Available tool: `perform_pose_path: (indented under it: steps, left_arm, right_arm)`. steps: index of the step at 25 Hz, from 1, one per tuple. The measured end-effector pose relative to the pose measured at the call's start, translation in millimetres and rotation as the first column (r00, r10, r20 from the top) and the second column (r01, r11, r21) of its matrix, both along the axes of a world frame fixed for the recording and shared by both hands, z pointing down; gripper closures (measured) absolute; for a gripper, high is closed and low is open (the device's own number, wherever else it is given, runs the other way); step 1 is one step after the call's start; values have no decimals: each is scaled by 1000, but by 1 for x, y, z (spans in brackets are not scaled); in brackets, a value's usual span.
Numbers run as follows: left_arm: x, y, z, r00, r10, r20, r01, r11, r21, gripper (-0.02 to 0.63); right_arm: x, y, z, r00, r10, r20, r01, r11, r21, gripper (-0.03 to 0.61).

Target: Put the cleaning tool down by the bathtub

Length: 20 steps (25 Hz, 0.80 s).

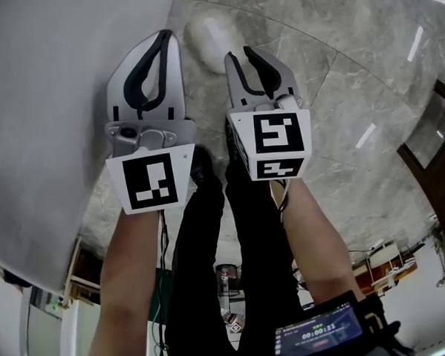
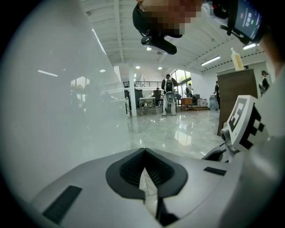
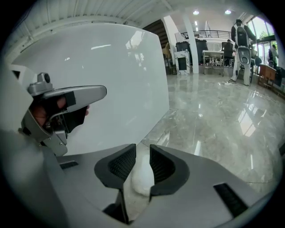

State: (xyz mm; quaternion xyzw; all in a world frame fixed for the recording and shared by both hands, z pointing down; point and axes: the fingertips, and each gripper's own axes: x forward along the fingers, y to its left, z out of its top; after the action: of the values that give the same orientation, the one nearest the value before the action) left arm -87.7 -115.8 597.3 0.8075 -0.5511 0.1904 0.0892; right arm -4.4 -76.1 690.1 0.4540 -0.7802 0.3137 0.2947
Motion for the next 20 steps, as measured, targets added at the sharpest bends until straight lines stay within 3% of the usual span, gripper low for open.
perform_pose_path:
  steps: [6,11,16,20]
  left_arm:
    - [18,-11,-69,999,-8,-47,11,998,62,600]
    - [28,-26,-152,997,-16,-78,26,991,133,600]
    - [32,-29,-251,996,-12,-88,29,981,194,600]
    - [30,-34,-342,997,-12,-79,32,966,258,600]
  right_arm:
    - [18,-16,-71,999,39,2,-39,996,78,472]
    - [31,-39,-162,998,63,23,-66,979,191,488]
    - [40,-58,-277,996,77,54,-90,946,312,514]
    - [47,-71,-380,995,71,67,-93,900,427,546]
